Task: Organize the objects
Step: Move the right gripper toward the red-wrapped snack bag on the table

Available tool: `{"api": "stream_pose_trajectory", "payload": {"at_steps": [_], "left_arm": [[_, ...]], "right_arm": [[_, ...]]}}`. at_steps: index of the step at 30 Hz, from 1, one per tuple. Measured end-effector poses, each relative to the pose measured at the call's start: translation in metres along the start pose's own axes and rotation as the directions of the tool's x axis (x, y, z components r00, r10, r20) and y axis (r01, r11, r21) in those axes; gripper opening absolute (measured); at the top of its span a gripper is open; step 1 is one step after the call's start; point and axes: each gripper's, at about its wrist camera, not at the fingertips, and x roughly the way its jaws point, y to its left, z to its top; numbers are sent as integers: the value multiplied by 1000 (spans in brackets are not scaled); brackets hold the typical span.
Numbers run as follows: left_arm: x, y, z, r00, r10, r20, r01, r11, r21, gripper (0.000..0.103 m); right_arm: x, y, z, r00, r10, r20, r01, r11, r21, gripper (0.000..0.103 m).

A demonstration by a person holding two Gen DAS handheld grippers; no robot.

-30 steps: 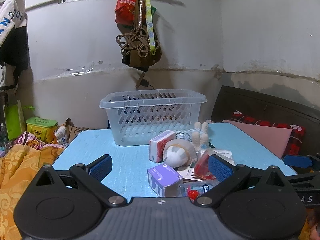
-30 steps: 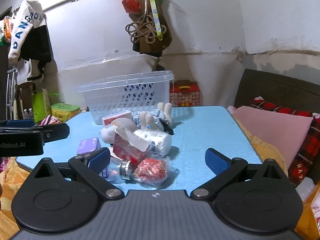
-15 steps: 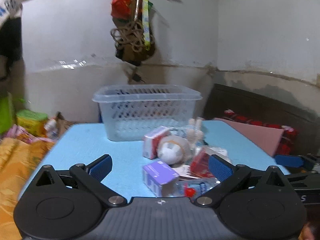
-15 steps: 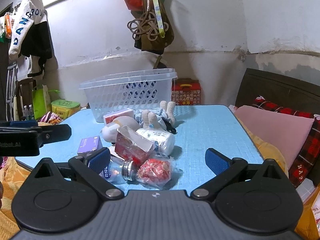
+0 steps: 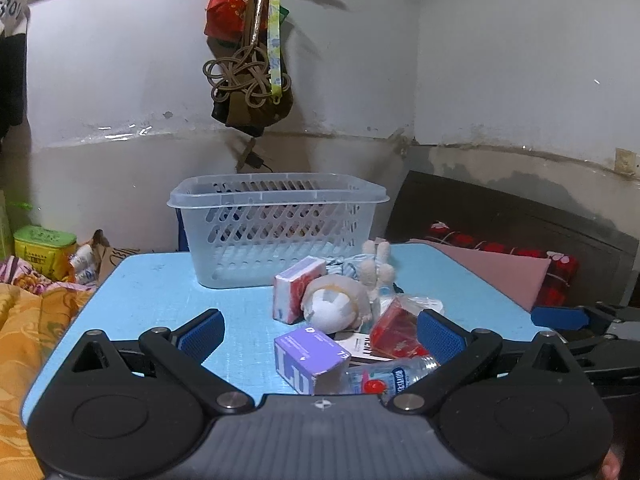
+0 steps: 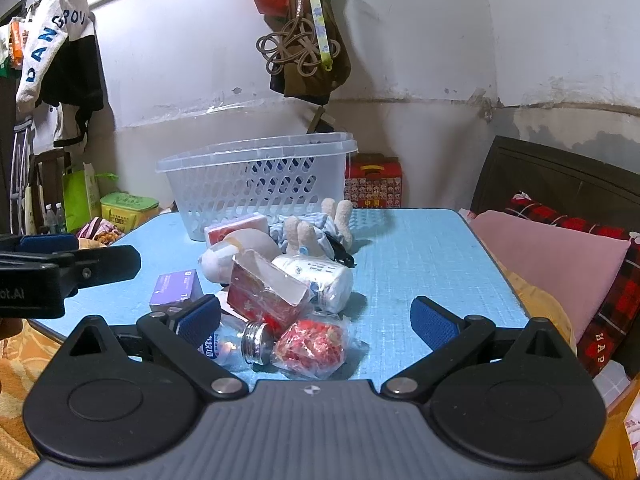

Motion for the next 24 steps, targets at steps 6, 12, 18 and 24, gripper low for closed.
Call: {"api": "stream_pose_trajectory", "payload": {"at_steps": [6, 12, 18, 24], "left_arm": [[2, -2, 1, 1000, 10, 3, -10, 999, 45, 103], [7, -1, 0, 1000, -1, -15, 2, 999, 38, 103], [2, -1, 4, 1000, -5, -16, 5, 1000, 28, 103], [0, 3, 14, 1000, -3, -7, 3, 1000, 11, 103]], "right_arm": [[5, -11, -1, 998, 44, 50, -48, 997, 65, 103], [11, -20, -2, 997, 30, 65, -36, 995, 94, 103], [18, -20, 0, 999, 30, -25, -28, 997, 77, 103], [19, -20, 3, 999, 36, -30, -34, 998, 50, 103]]}}
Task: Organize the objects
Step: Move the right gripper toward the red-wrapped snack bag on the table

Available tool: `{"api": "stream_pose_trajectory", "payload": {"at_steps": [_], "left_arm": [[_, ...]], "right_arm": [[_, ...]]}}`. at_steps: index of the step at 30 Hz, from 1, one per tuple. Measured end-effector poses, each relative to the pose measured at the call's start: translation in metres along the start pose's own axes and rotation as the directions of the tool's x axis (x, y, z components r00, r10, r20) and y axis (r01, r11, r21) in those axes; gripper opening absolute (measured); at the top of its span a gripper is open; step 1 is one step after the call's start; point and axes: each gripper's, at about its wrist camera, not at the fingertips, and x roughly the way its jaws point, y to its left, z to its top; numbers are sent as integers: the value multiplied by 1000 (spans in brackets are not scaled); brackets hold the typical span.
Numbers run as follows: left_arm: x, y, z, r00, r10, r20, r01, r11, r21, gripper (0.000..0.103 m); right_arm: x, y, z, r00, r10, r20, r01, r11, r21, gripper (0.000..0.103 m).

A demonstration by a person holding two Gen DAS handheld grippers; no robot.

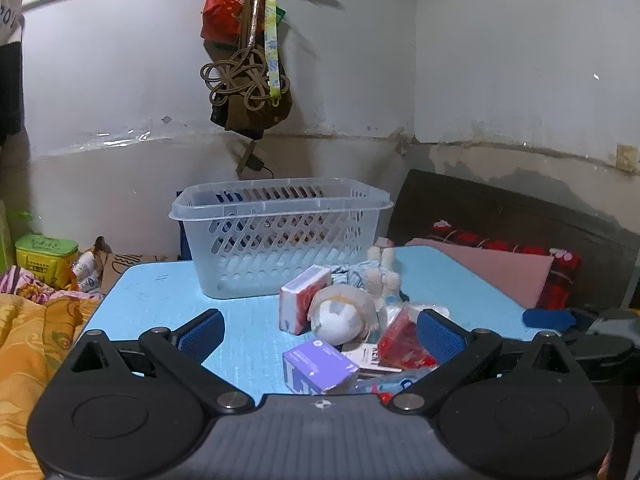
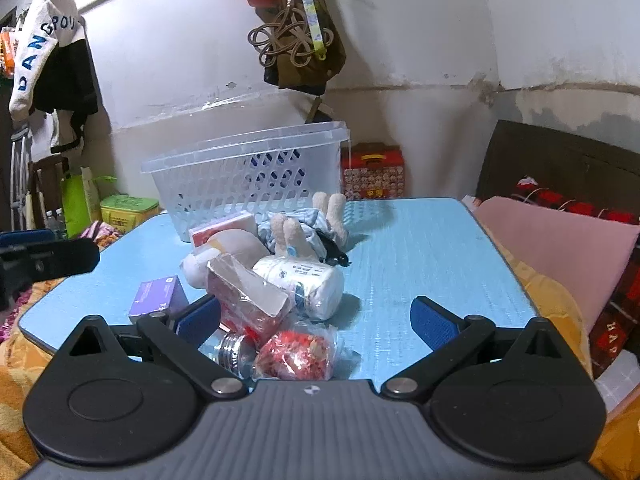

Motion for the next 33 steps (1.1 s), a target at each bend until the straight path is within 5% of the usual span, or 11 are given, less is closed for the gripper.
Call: {"api": "stream_pose_trajectory", "payload": {"at_steps": [24, 33], "left_arm": [[50, -28, 3, 996, 64, -58, -61, 997, 42, 103], [38, -12, -7, 998, 35, -47, -35, 999, 4, 103]], "right_arm": [[32, -44, 12, 982, 147, -117, -143, 989, 39, 103], [16, -19, 11, 988, 97, -118, -100, 995, -15, 103]]}}
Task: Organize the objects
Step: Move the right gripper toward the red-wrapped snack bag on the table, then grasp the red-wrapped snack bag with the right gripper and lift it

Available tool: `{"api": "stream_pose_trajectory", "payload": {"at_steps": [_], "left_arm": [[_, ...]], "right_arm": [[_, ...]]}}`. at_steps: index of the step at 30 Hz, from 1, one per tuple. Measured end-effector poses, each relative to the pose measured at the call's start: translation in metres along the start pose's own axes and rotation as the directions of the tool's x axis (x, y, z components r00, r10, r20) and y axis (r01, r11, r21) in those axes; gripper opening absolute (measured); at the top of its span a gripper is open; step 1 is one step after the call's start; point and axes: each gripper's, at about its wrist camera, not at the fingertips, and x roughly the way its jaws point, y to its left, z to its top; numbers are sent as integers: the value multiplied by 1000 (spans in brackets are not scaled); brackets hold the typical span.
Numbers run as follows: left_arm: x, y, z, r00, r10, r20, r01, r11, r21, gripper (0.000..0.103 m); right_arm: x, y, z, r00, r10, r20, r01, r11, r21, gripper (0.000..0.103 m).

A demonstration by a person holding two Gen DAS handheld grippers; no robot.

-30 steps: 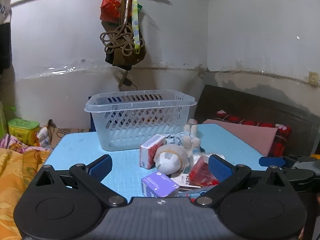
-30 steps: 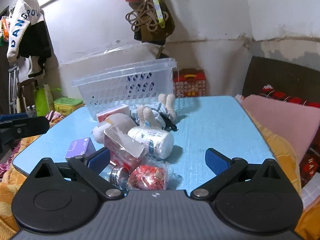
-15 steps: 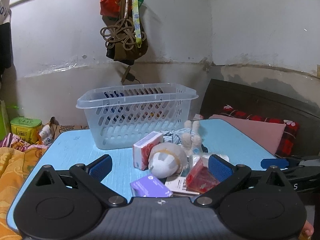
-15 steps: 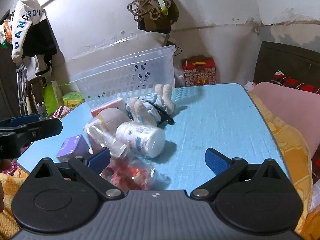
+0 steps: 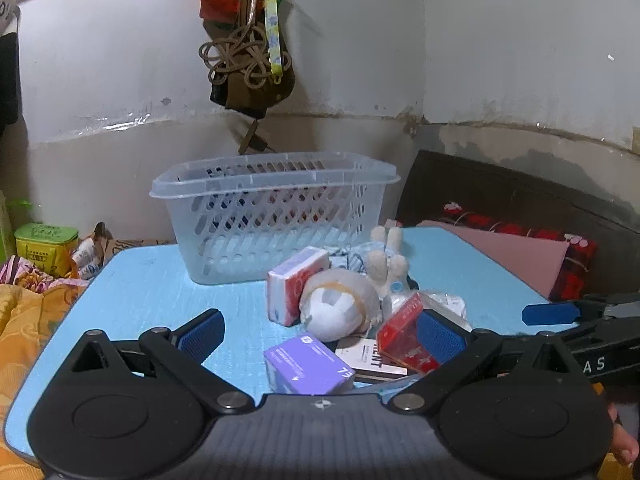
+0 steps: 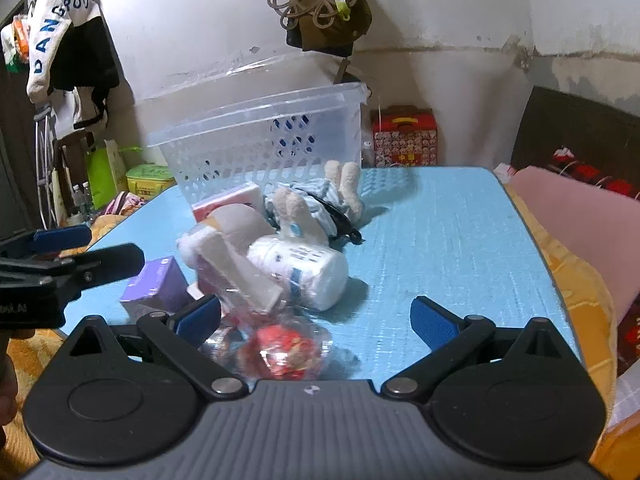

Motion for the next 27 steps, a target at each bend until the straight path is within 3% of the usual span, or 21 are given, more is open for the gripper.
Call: {"api": "stream_pose_trajectory", "payload": {"at_steps": [7, 11, 16, 21, 25, 27], "left_arm": [[0, 21, 7, 998, -56, -13, 56, 998, 10, 103], [5, 38, 9, 997, -78, -25, 78, 997, 12, 103], [7, 70, 29, 999, 11, 31, -11, 1000, 5, 103], [34, 103, 56, 998, 58, -8, -58, 998, 14, 103], [60, 135, 95, 997, 40, -59, -45, 996, -79, 91], [76, 143, 116, 995, 65, -78, -72, 994, -82, 78]], "right_arm": [[-3, 33, 6, 996, -93, 0, 93, 995, -28, 103], [1, 45, 7, 995, -101, 20, 101, 995, -7, 103], [0, 43, 11, 993, -75, 91, 74, 997, 17, 103], [13, 23, 18, 995, -22, 101, 10, 993, 114, 103], [16, 9, 20, 993, 19, 114, -38, 985, 169, 103], [14, 5, 23, 992, 17, 129, -38, 986, 163, 102]]}}
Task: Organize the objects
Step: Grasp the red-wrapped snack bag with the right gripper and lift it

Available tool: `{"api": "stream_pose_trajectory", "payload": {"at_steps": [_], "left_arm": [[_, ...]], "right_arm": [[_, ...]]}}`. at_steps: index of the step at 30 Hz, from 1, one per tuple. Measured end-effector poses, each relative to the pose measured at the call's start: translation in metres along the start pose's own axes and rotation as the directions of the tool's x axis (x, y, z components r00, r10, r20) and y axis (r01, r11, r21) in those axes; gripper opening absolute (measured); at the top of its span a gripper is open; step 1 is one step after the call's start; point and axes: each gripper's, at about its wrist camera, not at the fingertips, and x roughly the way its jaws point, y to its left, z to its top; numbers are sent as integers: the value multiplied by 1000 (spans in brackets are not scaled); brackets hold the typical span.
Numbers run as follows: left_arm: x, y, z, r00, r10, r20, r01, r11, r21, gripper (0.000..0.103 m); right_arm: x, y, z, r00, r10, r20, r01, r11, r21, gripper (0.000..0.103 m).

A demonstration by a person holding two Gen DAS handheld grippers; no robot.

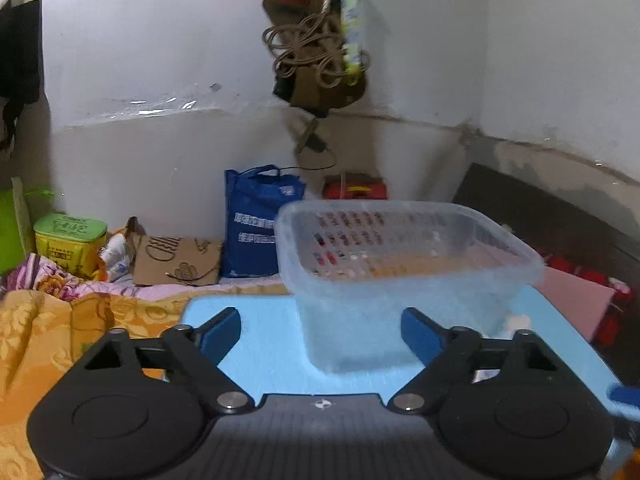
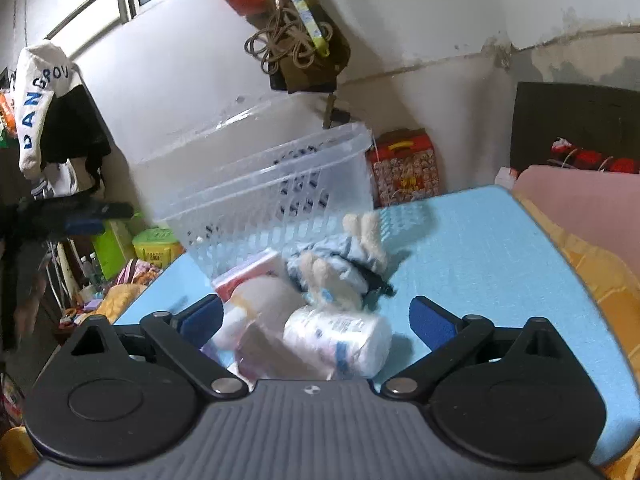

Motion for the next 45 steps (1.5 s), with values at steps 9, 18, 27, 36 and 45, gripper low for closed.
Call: {"api": "stream_pose_trajectory", "payload": {"at_steps": [9, 18, 27, 36, 45], "left_arm": [[80, -12, 42, 981, 149, -122, -151, 988, -10, 19], [91, -15, 46, 970, 204, -132, -207, 978, -9, 14], [85, -18, 36, 969, 217, -118, -215, 976, 30, 15], [76, -15, 30, 978, 187, -89, -186, 982, 15, 17], [75, -8, 26, 986, 148, -79, -149, 989, -9, 19]], "right_arm": [[4, -23, 1, 997, 31, 76, -27, 998, -50, 101], [9, -47, -15, 994, 62, 86, -58, 997, -46, 92], [-4, -38, -32, 993, 59, 101, -55, 998, -36, 90], [-24, -17, -50, 996, -13, 87, 20, 997, -75, 90], [-26, 2, -59, 997, -66, 42, 71, 989, -127, 89]]}}
